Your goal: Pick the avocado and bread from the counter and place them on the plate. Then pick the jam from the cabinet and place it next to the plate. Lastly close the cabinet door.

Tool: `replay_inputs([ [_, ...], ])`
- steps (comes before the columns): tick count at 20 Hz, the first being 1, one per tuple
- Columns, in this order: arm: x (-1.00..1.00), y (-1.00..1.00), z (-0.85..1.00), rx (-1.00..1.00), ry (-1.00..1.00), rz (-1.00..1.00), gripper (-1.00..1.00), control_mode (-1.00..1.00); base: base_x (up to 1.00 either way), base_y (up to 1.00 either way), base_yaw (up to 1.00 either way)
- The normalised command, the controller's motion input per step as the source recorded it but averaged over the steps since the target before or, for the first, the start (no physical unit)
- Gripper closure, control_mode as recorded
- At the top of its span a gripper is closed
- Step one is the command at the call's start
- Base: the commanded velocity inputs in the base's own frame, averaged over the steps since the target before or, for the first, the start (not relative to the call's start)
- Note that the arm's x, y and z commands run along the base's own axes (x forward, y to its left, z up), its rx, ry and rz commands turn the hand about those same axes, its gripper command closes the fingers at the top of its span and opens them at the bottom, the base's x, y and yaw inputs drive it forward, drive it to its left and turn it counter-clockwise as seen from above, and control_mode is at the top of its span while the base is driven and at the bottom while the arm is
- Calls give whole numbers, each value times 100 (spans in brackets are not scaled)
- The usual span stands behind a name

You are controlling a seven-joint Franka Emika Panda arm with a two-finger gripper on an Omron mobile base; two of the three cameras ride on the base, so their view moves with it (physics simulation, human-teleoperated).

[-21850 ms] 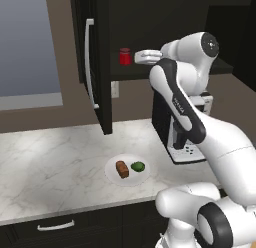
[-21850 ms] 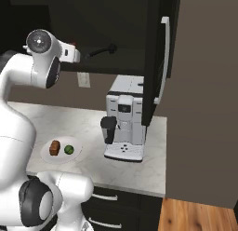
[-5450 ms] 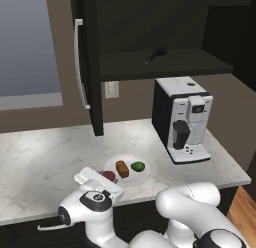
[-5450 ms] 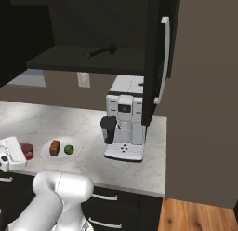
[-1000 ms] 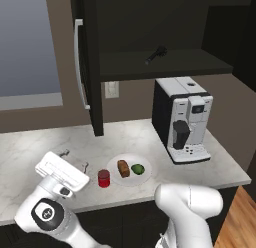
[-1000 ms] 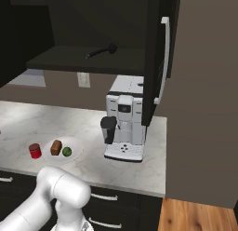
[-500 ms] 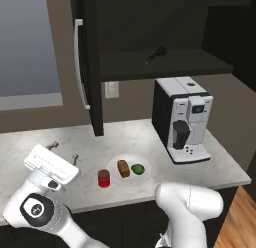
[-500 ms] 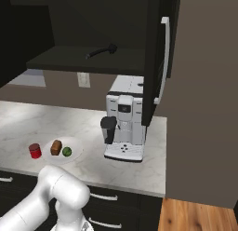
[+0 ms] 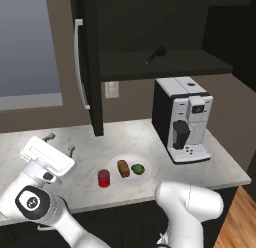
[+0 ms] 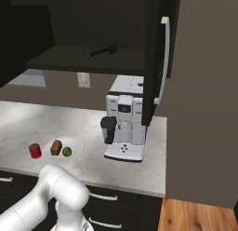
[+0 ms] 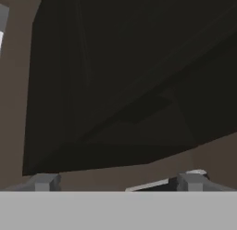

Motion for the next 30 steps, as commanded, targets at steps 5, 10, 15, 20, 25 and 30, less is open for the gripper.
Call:
replay_inputs([
  [5, 1, 0, 32, 0, -4, -2, -100, -100, 0, 0, 0],
  [10, 0, 0, 36, 0, -8, -3, -100, -100, 0, 0, 0],
  [15, 0, -11, 32, 0, -7, -3, -100, -100, 0, 0, 0],
  [20, 0, -23, 26, 0, -6, -3, -100, -100, 0, 0, 0],
  [25, 0, -20, 35, 0, -10, -3, -100, -100, 0, 0, 0],
  [30, 0, -27, 41, 3, -10, -1, -100, -100, 0, 0, 0],
])
